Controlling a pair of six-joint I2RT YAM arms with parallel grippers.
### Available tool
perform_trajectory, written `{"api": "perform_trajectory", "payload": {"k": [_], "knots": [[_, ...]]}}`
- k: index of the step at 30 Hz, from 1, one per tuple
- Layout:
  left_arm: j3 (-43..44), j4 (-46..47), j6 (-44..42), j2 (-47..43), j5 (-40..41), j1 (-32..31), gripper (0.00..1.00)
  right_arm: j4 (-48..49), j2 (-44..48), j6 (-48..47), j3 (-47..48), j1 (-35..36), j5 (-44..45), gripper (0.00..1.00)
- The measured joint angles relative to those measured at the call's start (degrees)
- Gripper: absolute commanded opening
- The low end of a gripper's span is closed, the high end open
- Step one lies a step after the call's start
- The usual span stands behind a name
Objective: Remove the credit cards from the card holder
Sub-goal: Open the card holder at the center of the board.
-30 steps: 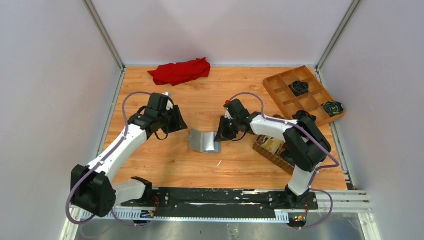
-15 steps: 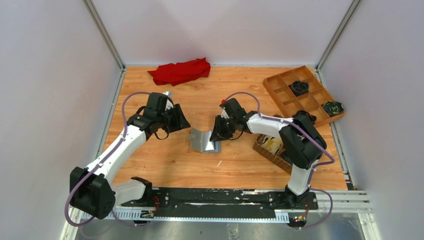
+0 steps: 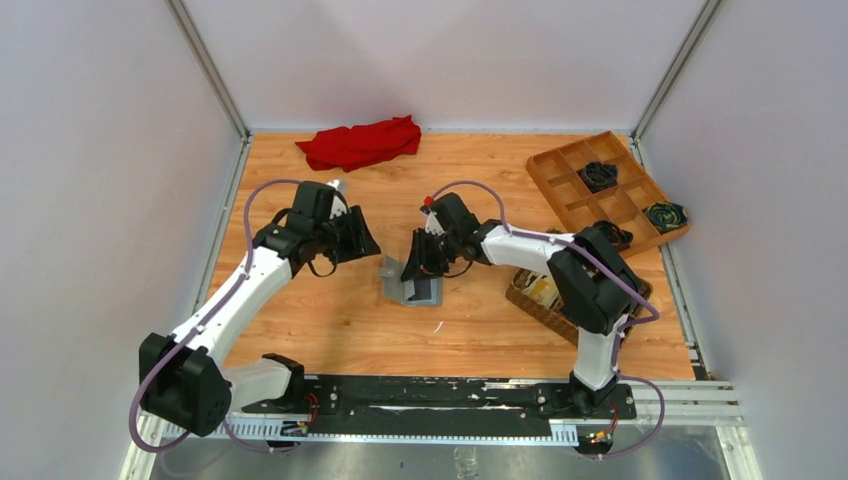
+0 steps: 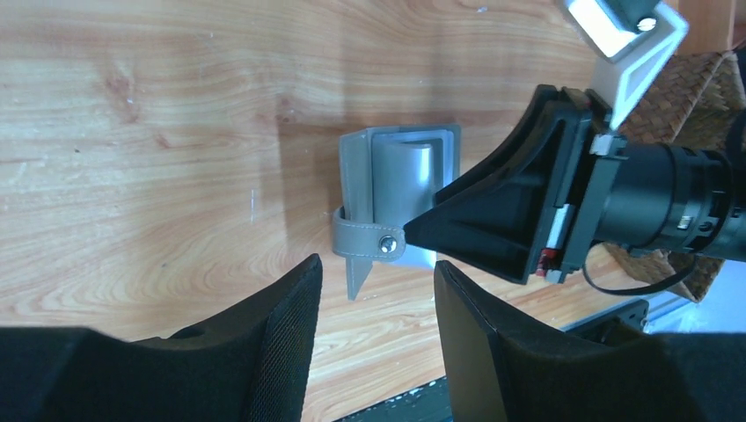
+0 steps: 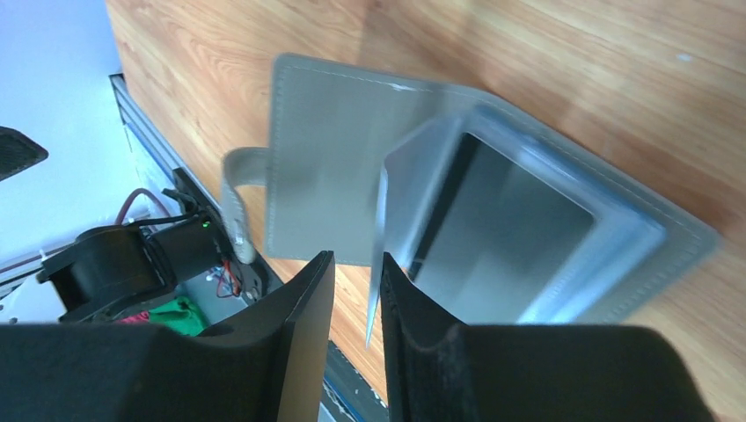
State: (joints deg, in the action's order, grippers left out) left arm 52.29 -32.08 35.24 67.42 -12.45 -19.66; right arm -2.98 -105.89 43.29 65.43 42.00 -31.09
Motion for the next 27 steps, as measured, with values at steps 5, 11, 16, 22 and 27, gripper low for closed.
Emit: {"api": "perform_trajectory", "payload": {"k": [5,11,16,22,27], "knots": [[4.92,-2.10,-2.08,0.13,1.03,0.00,0.54,0.24,-2.01,0.46,3.96,1.27,-1.53,0.30],[6.51,-2.60,-2.27,-0.20,1.07,0.00,0.54,0.81,-6.60,0.83,9.11,1.77,-2.91,0.35],[6.51,-3.26,-2.01,-0.90,1.16,0.00,0.54,0.42,-9.97,0.81,12.37,2.67,-3.45,0.39],[6.51,-3.50,-1.20,-1.66,1.31,0.00,0.70,-0.24,-13.05,0.20,14.78,3.74,-2.93,0.44],[6.43,-3.39,-0.79,-1.64,0.79,0.00,0.74,-1.90,-15.21,-0.68,15.15,3.76,-2.27,0.46]]}}
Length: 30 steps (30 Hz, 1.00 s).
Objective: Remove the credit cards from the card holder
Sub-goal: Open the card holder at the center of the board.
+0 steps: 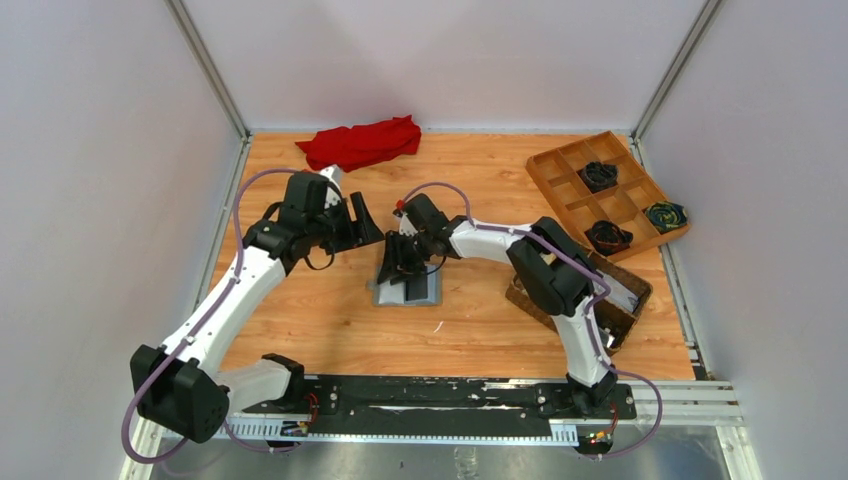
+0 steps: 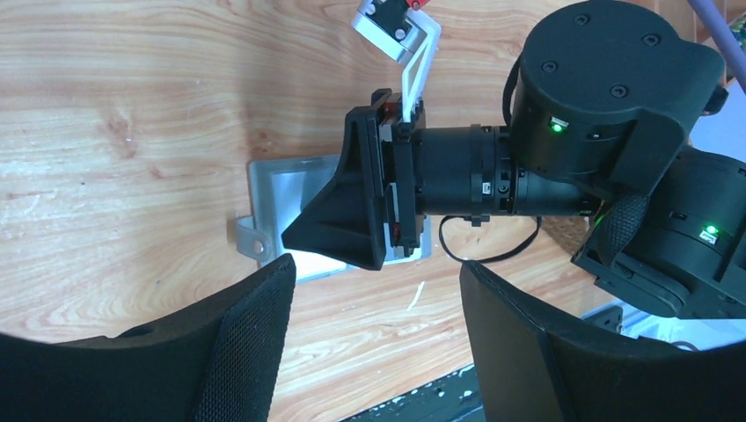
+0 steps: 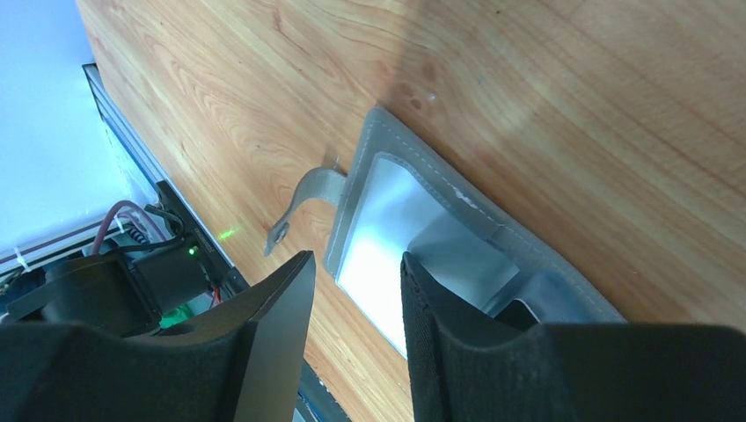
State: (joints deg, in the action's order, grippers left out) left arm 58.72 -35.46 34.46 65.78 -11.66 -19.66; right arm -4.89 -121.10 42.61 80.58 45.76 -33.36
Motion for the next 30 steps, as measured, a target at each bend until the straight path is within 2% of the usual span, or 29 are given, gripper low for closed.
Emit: {"api": "perform_trajectory", "payload": {"k": [6,14,20,27,30], "knots": [[-4.66,5.18,1.57,-0.63,-3.43,0.02,0.73,-0.94,2.01,-1.40,-0.90,0.02,2.19,0.46],[-5.92,5.90,0.24,-0.81,-4.90,0.04,0.71,-1.62,10.56,-3.28,-4.74,-0.02,5.90,0.46],[-9.99,13.46,4.13,-0.79,-10.51,0.04,0.70,-1.49,13.38,-3.69,-7.41,-0.44,7.34,0.47],[-10.25,16.06,5.42,-0.76,-12.87,-0.24,0.70,-2.34,17.92,-4.13,-13.64,-2.27,8.20,0.48],[-9.16,15.98,5.22,0.00,-13.14,-2.51,0.69,-2.25,21.46,-4.66,-16.35,-4.61,7.69,0.49]]}}
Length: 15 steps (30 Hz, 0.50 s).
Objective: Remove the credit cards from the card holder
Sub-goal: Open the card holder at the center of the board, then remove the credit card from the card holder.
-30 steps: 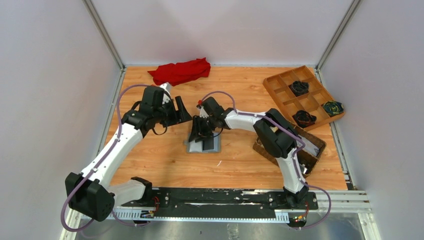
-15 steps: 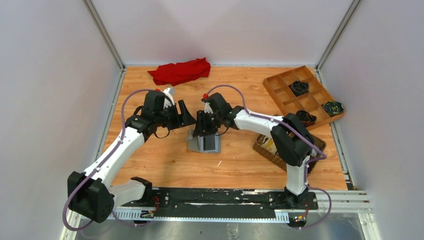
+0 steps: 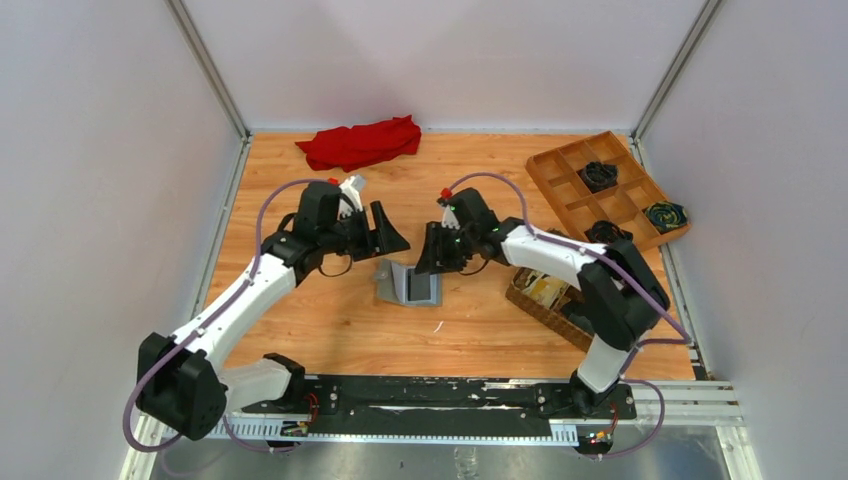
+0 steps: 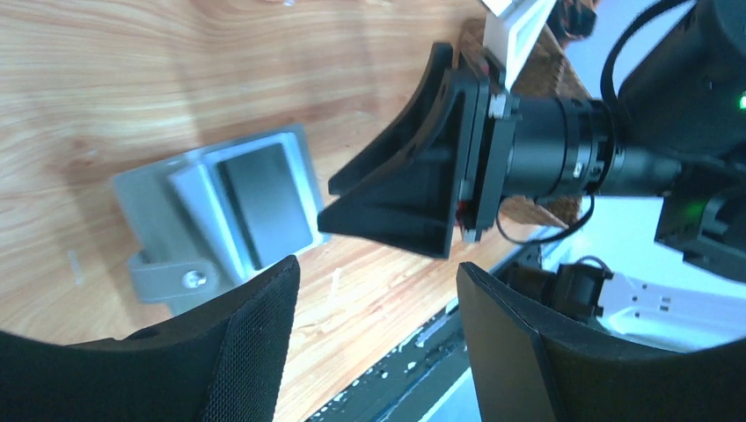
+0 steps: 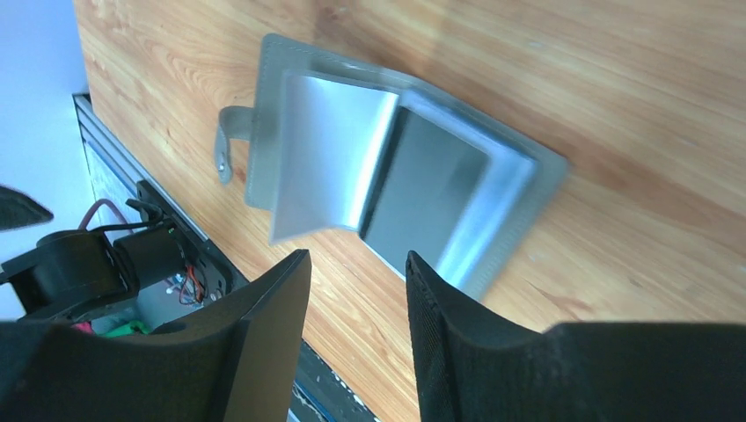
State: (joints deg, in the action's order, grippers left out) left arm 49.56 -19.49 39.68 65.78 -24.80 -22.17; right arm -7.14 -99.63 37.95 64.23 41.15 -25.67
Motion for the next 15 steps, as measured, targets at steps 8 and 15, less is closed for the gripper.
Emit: {"api": "perform_trajectory", "payload": {"k": [8,15], "knots": [[1.86,6.16,2.10,6.88,-2.89,-6.54,0.69,-0.31,7.52,-1.38,-9.75,-8.02,0.00,0.47],[-0.09,8.96,1.03,13.44,-3.17,-6.84,0.67,-0.59,7.56,-1.05,-12.46,-8.94,-0.35,0.46]]}}
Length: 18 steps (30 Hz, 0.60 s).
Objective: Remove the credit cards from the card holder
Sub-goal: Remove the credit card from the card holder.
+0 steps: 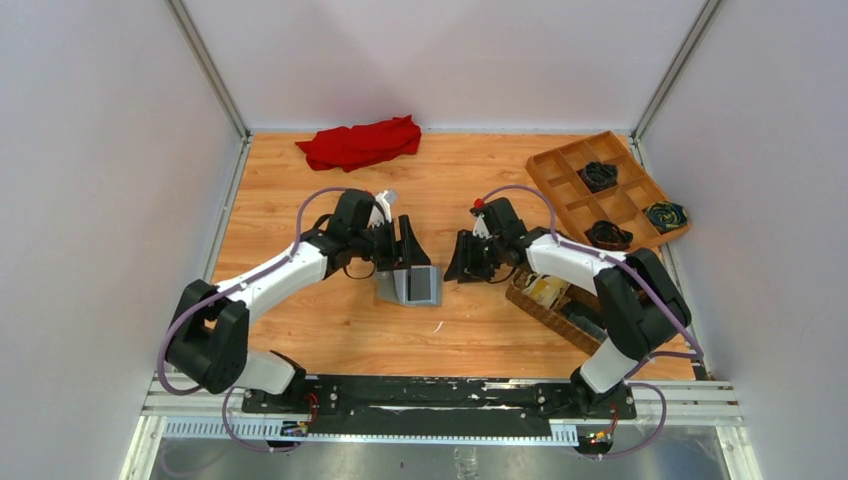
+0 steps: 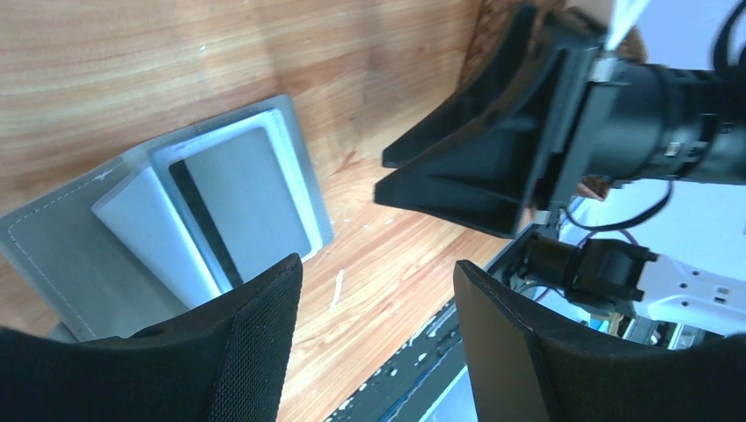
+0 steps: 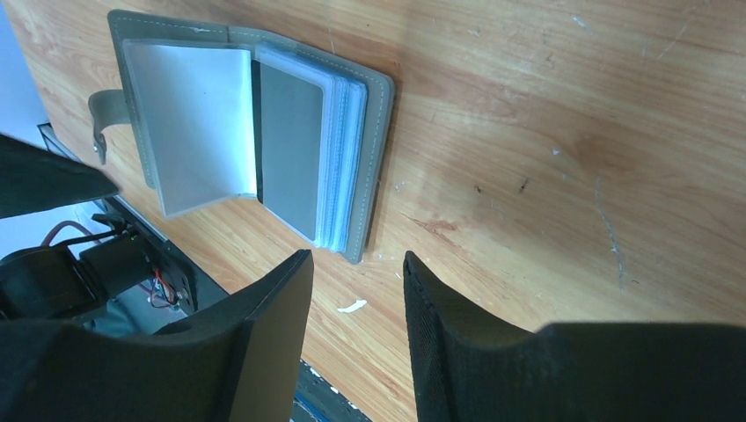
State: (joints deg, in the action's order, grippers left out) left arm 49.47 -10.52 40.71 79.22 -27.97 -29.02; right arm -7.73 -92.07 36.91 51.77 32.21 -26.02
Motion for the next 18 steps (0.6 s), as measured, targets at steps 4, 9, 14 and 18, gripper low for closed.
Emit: {"api": "perform_trajectory", "payload": {"k": [4,9,14,18], "knots": [[-1.53,0.33,-0.37,2.01,0.83,0.00,0.66,0.63,-0.02,0.61,0.02,-0.02,-0.72,0.44],[-2.91,1.07,-1.38,5.79,2.05,0.00,0.63,3.06,-1.16,2.49,0.02,0.00,-2.82,0.42],[-4.66,1.33,-1.99,8.55,3.52,0.00,0.59,4.59,-2.62,4.04,0.02,0.37,-3.85,0.38],[-6.14,1.36,-2.12,8.59,4.63,0.02,0.55,5.92,-4.24,4.85,0.44,1.66,-4.44,0.34]]}}
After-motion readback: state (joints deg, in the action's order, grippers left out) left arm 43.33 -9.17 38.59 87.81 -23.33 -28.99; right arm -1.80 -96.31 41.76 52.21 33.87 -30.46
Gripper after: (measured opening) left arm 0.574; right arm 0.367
